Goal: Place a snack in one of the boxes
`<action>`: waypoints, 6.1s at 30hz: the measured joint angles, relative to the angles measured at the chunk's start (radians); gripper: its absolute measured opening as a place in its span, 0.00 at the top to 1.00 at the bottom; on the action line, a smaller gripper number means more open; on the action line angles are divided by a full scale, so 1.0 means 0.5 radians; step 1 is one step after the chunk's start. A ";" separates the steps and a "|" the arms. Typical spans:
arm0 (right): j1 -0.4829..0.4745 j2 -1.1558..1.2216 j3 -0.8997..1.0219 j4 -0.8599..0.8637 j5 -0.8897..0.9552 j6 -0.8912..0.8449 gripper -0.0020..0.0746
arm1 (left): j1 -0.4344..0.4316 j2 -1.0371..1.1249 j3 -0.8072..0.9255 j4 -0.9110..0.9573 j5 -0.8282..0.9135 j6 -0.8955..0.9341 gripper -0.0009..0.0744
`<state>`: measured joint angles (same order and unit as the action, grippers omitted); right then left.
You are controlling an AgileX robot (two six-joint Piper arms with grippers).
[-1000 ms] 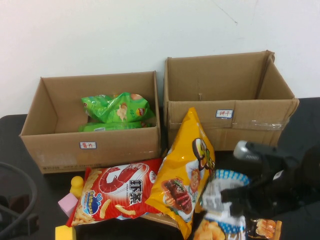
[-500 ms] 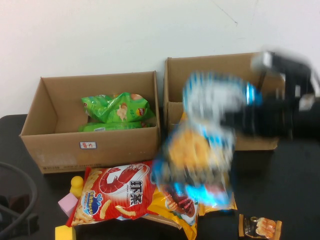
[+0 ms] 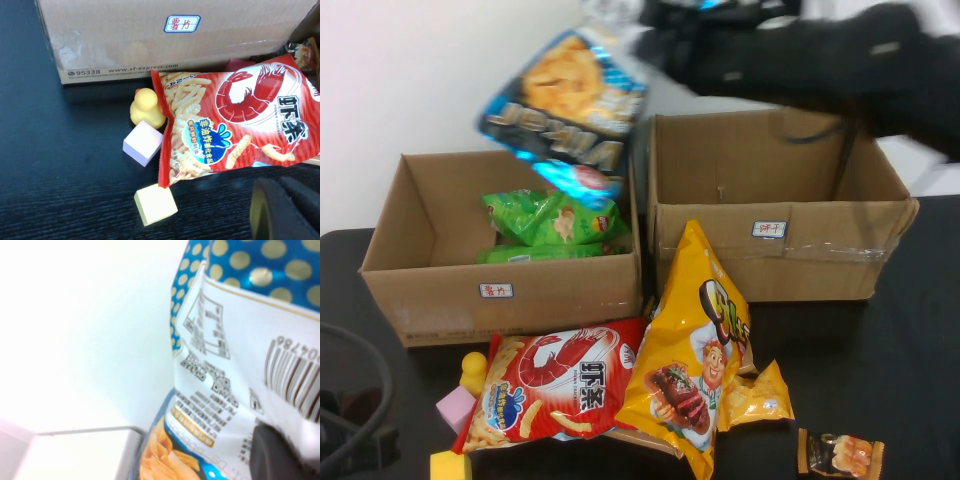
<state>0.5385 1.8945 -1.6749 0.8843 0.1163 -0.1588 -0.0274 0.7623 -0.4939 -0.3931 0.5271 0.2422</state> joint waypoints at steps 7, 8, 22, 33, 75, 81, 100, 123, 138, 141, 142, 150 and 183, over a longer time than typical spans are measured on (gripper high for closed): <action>0.186 0.543 -0.541 0.103 -0.095 -0.180 0.92 | 0.000 0.000 0.000 -0.002 0.000 0.036 0.99; 0.197 0.601 -0.607 0.103 -0.068 -0.269 0.89 | 0.000 0.000 0.000 -0.002 0.000 0.039 0.99; 0.199 0.751 -0.797 0.064 0.233 -0.725 0.27 | 0.000 0.000 0.000 -0.009 0.000 0.048 0.99; 0.199 0.211 -0.798 -0.655 1.011 -0.811 0.94 | 0.000 -0.161 0.000 -0.292 -0.026 0.491 0.99; 0.192 -2.276 2.018 -2.253 0.729 1.109 0.97 | 0.000 -1.365 0.548 -0.249 -0.011 0.781 0.99; 0.192 -2.323 2.032 -2.169 0.705 1.142 0.97 | 0.000 -1.365 0.588 -0.249 0.057 0.781 0.99; 0.067 -2.635 2.133 -2.079 0.197 0.779 0.97 | 0.000 -1.365 0.663 -0.260 0.086 0.781 0.99; -1.309 -3.805 3.300 -1.661 -0.211 0.119 0.97 | 0.000 -1.365 0.663 -0.260 0.086 0.781 0.99; -1.320 -3.805 3.404 -1.722 0.313 0.178 0.97 | 0.000 -1.365 0.664 -0.260 0.086 0.781 0.99; -1.320 -3.809 3.404 -1.745 0.437 0.233 0.97 | 0.000 -1.365 0.664 -0.260 0.086 0.781 0.99; -1.320 -3.806 3.404 -1.748 0.437 0.242 0.97 | 0.000 -1.365 0.664 -0.260 0.086 0.781 0.99; -1.289 -3.806 3.404 -1.782 0.447 0.302 0.97 | 0.000 -1.365 0.664 -0.260 0.086 0.781 0.99; -1.208 -3.806 3.404 -1.805 0.452 0.369 0.97 | -0.008 -1.378 0.664 -0.260 0.086 0.781 0.99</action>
<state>-0.0652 -0.0084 0.0274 -0.0179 0.3424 0.0256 -0.0317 0.0734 -0.1621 -0.5233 0.5703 0.6327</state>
